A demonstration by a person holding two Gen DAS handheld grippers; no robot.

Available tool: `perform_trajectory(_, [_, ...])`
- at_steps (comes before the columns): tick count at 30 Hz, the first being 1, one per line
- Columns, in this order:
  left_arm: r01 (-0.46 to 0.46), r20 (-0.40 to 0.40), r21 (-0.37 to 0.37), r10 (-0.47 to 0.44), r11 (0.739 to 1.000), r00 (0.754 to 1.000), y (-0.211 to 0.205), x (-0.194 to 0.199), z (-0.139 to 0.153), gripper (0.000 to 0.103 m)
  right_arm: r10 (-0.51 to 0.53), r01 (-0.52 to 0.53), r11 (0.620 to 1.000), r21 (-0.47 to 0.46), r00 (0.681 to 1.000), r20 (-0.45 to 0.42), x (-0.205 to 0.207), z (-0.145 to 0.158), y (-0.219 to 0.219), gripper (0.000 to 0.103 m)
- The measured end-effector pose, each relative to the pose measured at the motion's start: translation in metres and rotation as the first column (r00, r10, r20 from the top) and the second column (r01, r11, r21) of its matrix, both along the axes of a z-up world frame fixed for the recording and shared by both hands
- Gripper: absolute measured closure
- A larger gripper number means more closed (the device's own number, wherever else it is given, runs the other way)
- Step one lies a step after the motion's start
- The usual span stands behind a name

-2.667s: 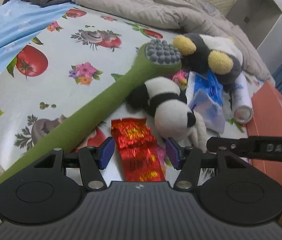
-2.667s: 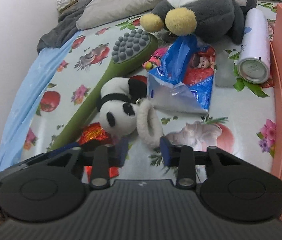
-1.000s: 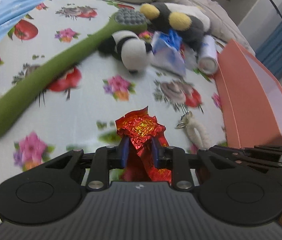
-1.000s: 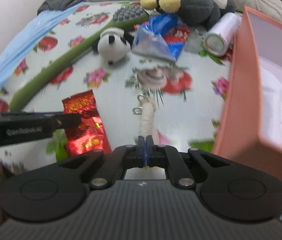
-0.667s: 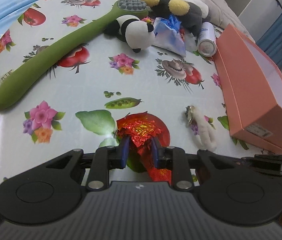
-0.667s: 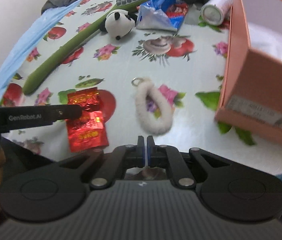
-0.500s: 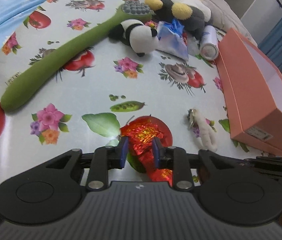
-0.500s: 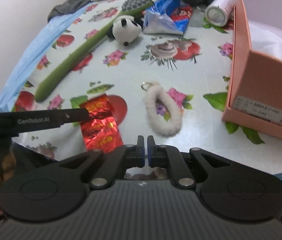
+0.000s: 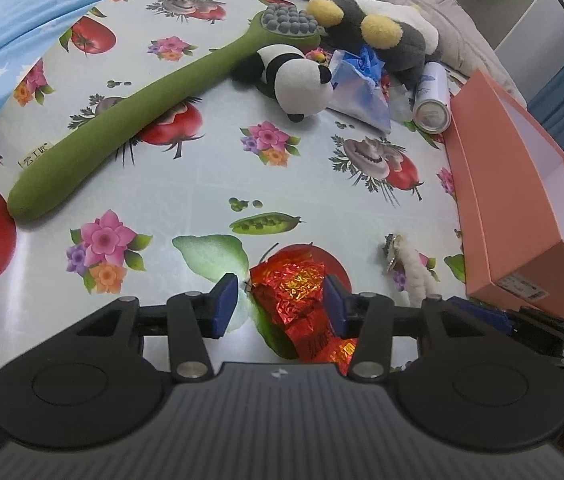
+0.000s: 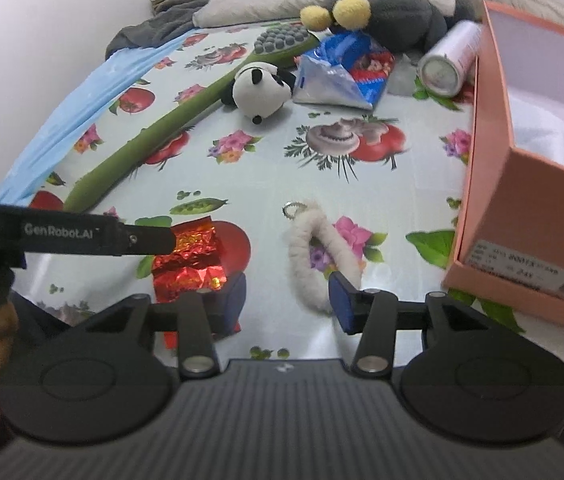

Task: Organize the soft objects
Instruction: 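Lift the keychain with the right gripper while the left lifts the red packet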

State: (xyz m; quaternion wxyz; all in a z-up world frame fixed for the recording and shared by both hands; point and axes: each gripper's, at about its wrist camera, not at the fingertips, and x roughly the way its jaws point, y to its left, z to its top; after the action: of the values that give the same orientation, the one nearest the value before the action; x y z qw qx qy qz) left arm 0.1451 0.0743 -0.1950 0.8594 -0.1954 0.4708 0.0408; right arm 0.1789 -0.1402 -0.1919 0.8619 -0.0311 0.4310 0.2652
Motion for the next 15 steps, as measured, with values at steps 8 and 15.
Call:
perform_trajectory(8, [-0.038,-0.020,-0.054,0.037,0.998,0.999,0.004,0.003,-0.004,0.041,0.014,-0.010,0.999,-0.045,0.996,0.089,0.009,-0.004,0.008,0.054])
perform_trajectory(15, [-0.086,-0.035,-0.120,0.083,0.989,0.996,0.004,0.007,-0.005,0.039,0.020,-0.010,0.996,-0.089,0.993,0.113,0.018,-0.014,0.015,0.054])
